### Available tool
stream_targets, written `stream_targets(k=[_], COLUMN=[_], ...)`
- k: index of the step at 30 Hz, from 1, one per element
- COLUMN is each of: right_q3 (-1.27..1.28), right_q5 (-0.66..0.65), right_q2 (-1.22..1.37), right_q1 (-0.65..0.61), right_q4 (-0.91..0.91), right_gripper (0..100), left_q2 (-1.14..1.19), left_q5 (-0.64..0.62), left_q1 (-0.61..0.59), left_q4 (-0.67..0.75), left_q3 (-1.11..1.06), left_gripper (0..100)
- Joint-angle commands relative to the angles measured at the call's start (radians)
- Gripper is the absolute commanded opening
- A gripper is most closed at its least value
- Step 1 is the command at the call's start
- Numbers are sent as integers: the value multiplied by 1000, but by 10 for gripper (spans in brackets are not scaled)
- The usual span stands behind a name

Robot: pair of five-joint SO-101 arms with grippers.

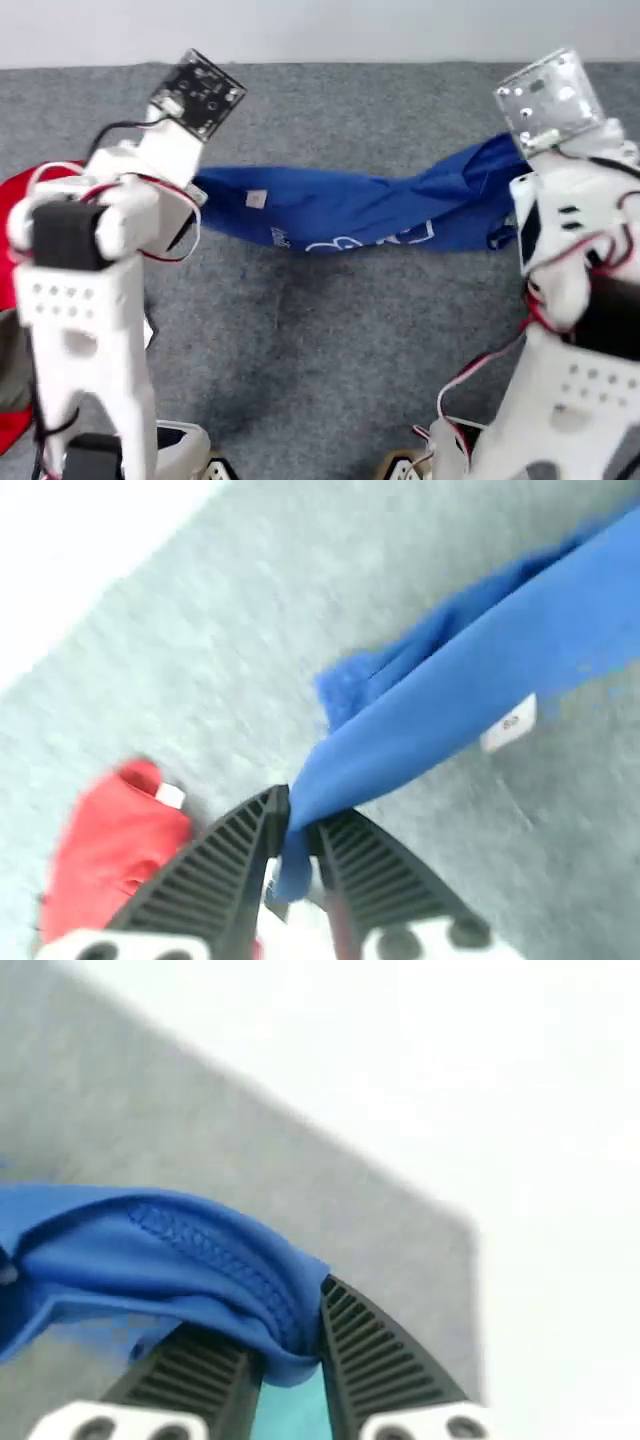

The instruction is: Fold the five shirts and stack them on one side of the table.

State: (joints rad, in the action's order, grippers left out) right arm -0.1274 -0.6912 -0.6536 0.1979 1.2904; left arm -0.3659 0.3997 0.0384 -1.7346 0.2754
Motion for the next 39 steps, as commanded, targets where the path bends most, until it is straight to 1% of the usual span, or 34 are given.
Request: stream_targets(k=[1,5,12,14,17,20,22,25,27,29,31,33,35,39], right_q3=[-14,-14,-14,-14,-14,-14,-9,-8,-12,-11,-6,0,29,140], right_q5=[-9,-12,-141,-164,-166,-167,-167,-169,-169,-181,-224,-244,-255,-304], right_q2=[-101,-166,-228,-242,-265,-295,-317,-332,-340,-360,-371,-369,-363,-371], right_q1=[12,15,16,39,74,104,125,143,143,143,139,137,110,59], right_q4=[-142,-300,-496,-521,-532,-529,-527,-492,-458,-418,-340,-243,-163,-68], right_gripper=[10,10,10,10,10,10,10,10,10,10,10,10,10,10], left_q2=[-74,-117,-152,-160,-180,-209,-218,-219,-224,-224,-224,-226,-226,-226], left_q5=[-3,-3,-2,2,3,3,35,103,114,121,163,172,173,173], left_q1=[-8,-8,-183,-201,-203,-201,-201,-201,-198,-155,-104,-74,-57,-6], left_q4=[31,100,245,245,236,215,181,120,84,37,-26,-21,-21,-21], left_q3=[125,214,341,386,427,430,430,430,430,430,427,395,343,166], left_gripper=[15,15,15,15,15,16,16,16,16,16,16,16,15,15])
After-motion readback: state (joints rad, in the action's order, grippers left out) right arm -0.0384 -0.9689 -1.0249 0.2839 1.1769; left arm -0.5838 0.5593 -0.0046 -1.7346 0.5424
